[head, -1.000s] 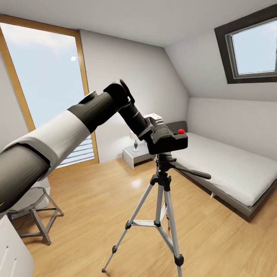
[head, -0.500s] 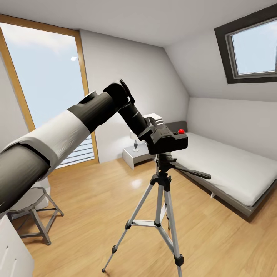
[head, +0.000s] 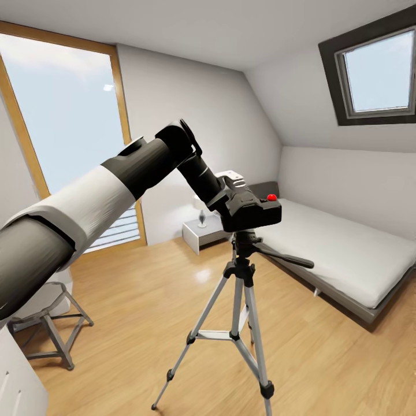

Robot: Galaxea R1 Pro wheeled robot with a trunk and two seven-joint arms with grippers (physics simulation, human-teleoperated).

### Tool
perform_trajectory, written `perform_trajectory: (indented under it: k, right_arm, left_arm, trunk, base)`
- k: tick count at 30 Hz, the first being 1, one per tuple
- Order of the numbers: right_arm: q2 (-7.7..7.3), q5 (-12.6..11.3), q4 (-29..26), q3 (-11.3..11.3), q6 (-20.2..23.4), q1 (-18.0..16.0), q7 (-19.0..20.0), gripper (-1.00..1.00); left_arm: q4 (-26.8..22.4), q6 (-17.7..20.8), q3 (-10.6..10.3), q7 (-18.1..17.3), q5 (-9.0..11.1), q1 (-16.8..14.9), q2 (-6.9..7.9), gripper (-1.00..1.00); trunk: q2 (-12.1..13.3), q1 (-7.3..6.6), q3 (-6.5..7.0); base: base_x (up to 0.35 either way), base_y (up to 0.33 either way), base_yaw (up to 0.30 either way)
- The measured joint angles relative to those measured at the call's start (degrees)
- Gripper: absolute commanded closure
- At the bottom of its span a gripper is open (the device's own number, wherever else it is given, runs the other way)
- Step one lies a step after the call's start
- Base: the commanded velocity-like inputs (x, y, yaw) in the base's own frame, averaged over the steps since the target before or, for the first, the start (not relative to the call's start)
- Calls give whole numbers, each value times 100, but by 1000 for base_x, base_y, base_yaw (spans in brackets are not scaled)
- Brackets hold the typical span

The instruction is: Attach the digital camera to the camera tripod in the bedroom.

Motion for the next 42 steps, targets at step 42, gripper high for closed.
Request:
perform_trajectory:
  k: [42]
  right_arm:
    - [0,0,1,8,-6,-1,6,-100]
  left_arm:
    - [-1,0,0,0,0,0,36,100]
  trunk:
    - [0,0,0]
  base:
    - [0,16,-9]
